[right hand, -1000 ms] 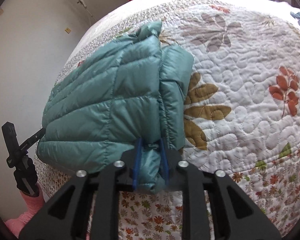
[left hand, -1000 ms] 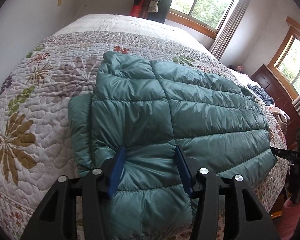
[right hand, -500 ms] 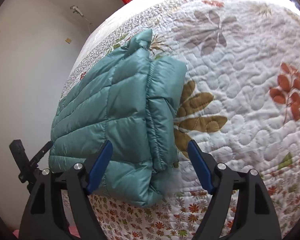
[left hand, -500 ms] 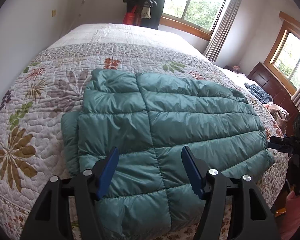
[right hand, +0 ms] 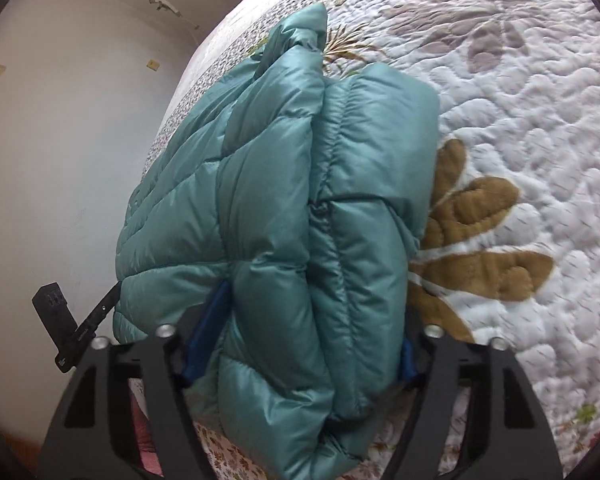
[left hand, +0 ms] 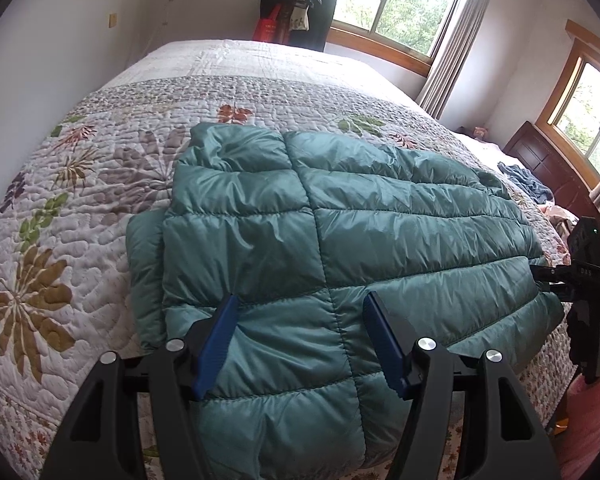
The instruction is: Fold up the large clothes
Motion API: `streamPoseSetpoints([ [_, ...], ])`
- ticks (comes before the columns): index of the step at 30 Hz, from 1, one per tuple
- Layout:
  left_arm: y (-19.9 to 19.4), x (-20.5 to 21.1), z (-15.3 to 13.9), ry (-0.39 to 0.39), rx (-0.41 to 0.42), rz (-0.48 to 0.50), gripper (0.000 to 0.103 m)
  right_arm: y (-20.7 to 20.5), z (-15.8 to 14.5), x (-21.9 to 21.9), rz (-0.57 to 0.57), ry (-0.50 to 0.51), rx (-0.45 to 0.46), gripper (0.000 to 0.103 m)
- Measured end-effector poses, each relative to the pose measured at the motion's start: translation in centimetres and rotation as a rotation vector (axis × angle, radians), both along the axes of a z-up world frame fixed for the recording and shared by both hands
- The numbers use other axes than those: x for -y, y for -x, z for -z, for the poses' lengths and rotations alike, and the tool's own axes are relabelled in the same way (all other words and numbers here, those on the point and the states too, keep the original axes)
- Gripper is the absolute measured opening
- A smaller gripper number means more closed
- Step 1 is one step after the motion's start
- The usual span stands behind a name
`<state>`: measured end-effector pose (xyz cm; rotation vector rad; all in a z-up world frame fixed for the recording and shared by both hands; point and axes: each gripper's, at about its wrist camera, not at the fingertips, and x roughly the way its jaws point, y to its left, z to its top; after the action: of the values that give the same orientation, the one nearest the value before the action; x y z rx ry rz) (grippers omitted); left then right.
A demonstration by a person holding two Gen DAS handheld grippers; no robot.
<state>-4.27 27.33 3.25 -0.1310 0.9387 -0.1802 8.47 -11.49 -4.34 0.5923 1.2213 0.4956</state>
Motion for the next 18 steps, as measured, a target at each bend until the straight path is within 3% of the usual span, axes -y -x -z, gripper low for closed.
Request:
streamPoseSetpoints([
  [4, 0.0, 0.2, 0.0, -0.016, 0.005, -0.001, 0.067, 0.4, -1.0, -0.3, -0.014, -0.010, 0.037, 0.033],
  [7, 0.1, 0.4, -0.3, -0.025, 0.014, -0.005, 0.067, 0.8, -2.1, -0.2, -0.013, -0.010, 0.063, 0.025],
  [15, -0.1, 0.5, -0.6, -0.036, 0.027, 0.002, 0.067, 3.3, -6.1, 0.4, 0.001, -0.012, 0.184, 0.021],
  [18, -0.1, 1.0, -0.4, -0.029, 0.023, 0.020, 0.067, 3.5, -5.9, 1.5, 0.030, -0.006, 0.168, 0.021],
])
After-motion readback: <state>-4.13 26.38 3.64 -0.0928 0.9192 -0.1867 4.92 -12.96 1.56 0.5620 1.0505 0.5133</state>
